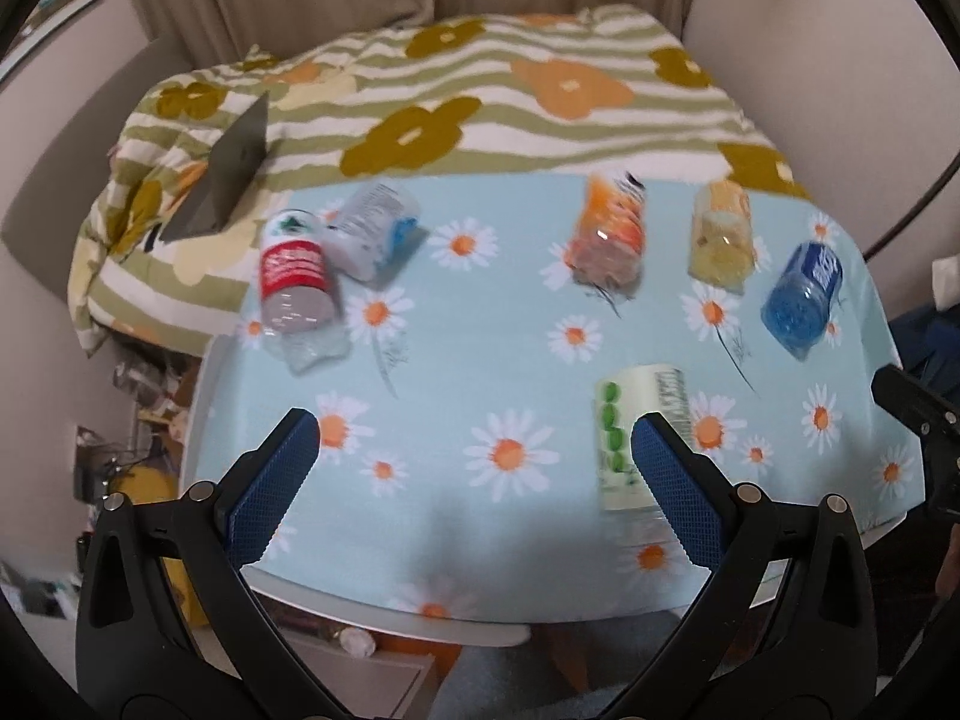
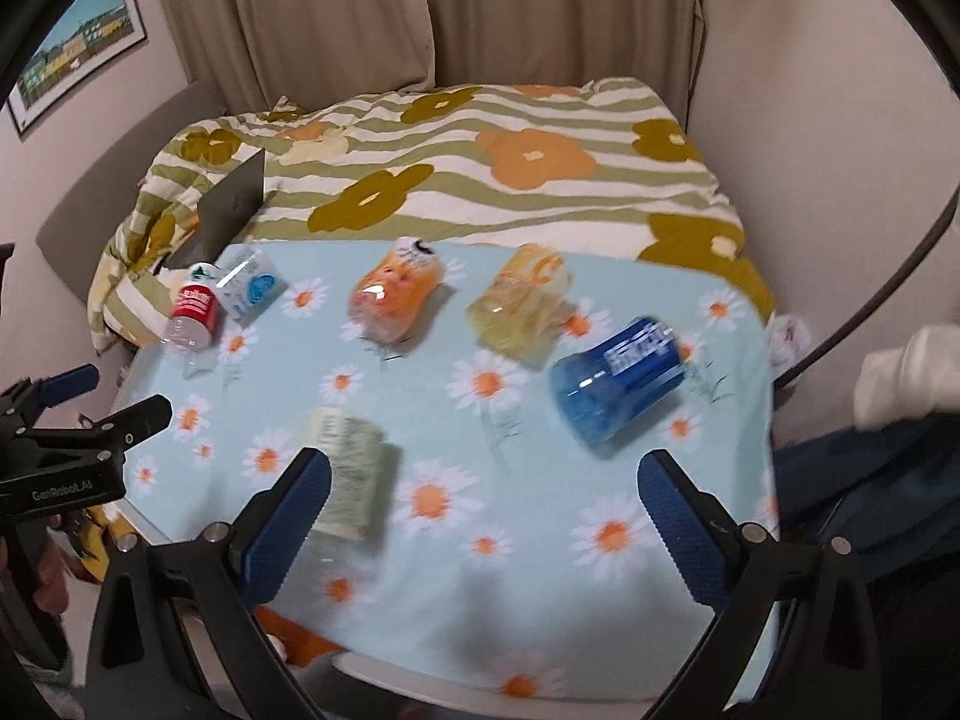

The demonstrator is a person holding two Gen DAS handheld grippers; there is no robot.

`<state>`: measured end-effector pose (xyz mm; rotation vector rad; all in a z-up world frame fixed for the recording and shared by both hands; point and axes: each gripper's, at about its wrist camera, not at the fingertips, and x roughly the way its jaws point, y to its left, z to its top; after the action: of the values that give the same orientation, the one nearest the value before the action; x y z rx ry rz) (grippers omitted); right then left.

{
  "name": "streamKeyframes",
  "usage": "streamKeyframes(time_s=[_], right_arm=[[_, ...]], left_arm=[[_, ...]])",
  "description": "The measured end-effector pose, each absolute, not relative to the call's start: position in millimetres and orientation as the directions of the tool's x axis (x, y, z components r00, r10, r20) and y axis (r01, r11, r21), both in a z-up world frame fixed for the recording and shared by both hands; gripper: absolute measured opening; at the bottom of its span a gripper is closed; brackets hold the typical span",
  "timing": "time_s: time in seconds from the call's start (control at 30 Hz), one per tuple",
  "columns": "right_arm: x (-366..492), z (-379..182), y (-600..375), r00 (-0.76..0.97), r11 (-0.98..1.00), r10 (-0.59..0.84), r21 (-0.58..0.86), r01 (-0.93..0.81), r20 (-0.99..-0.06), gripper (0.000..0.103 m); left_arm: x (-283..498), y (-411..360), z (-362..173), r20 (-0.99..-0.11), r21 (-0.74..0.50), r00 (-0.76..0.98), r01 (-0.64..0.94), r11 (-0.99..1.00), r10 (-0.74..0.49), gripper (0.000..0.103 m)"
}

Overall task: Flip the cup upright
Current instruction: 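Close the left tool around the cup's body, then rotate the cup opening-up with the left tool and lower it onto the cloth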

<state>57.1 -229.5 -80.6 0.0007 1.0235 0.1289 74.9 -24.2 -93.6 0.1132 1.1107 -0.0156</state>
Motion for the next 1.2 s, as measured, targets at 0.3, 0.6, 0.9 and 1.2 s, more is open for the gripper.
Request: streamKeyframes(time_s=[0.3,0.6,0.9,1.2], right_arm=[[81.1,-102.6,-273.3,0.493,0.976,0.182,0.097,-0.194,-0.851,0.102],[98.3,-125.1,-289.4,0.47,0.96,0.224,0.111,-0.256,-0.854,0.102],[105.5,-139.9,-296.0,0.444,0.953,0.268,0.166,-0.254,-0.855,0.102],[104.7,-144.1,-302.5,0.442,0.955,0.272,0.183,-0.234,-0.855,0.102]], left_arm=[[109.6,-75.4,-131.3,-0.974,0.008,0.225,0.06,0.998,-0.005,0.103],[132.7,-92.0,-184.1,-0.998,-0.057,0.033,-0.007,0.998,-0.057,0.096],[139.7,-98.3,-199.2,-0.997,-0.073,-0.027,-0.028,0.997,-0.074,0.081],[146.4,-96.1,-205.0,-0.993,-0.109,-0.045,-0.029,0.994,-0.111,0.067]])
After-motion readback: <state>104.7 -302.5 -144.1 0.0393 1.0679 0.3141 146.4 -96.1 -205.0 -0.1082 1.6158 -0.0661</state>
